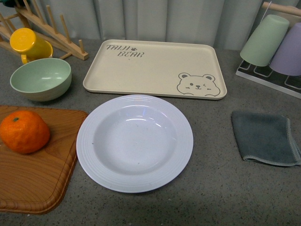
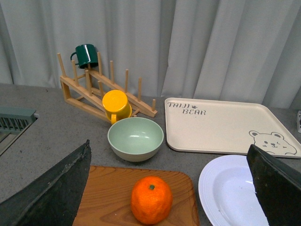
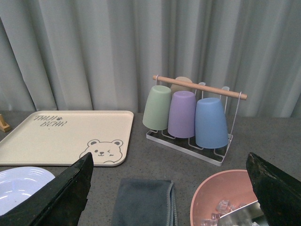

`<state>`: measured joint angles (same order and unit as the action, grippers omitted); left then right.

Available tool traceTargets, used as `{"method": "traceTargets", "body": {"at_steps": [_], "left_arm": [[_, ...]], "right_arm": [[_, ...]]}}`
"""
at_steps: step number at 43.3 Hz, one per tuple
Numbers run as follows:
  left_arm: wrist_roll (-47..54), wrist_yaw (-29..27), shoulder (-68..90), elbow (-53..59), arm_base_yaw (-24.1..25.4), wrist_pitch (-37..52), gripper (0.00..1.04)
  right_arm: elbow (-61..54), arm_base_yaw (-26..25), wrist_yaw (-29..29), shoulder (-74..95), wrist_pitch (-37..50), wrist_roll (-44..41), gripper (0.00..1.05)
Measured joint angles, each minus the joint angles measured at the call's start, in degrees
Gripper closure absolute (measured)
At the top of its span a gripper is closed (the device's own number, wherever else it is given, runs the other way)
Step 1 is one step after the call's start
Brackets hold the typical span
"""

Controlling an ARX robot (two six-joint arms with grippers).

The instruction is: Place orange and plate with both arms

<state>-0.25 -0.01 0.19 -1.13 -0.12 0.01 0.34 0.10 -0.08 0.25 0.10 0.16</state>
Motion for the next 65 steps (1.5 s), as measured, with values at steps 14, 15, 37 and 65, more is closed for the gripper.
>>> {"method": "traceTargets", "body": {"at_steps": [14, 15, 37, 65], "left_arm": [[0.00, 0.02, 0.00, 0.00, 0.00, 0.00, 0.07], [0.00, 0.00, 0.00, 0.00, 0.00, 0.00, 0.07], [-8.48, -5.68, 47.01, -10.82, -1.40, 16.50, 0.07], [-4.72, -3.26, 93.07, -28.22, -2.91, 16.59, 0.07]], "right_arm": [[0.00, -0.02, 0.00, 0.00, 0.00, 0.00, 0.09], [0.00, 0.00, 0.00, 0.00, 0.00, 0.00, 0.09], [0.00, -0.02, 0.00, -0.02, 0.00, 0.00, 0.09], [0.00, -0.02, 0.00, -0.02, 0.00, 0.00, 0.09]]}}
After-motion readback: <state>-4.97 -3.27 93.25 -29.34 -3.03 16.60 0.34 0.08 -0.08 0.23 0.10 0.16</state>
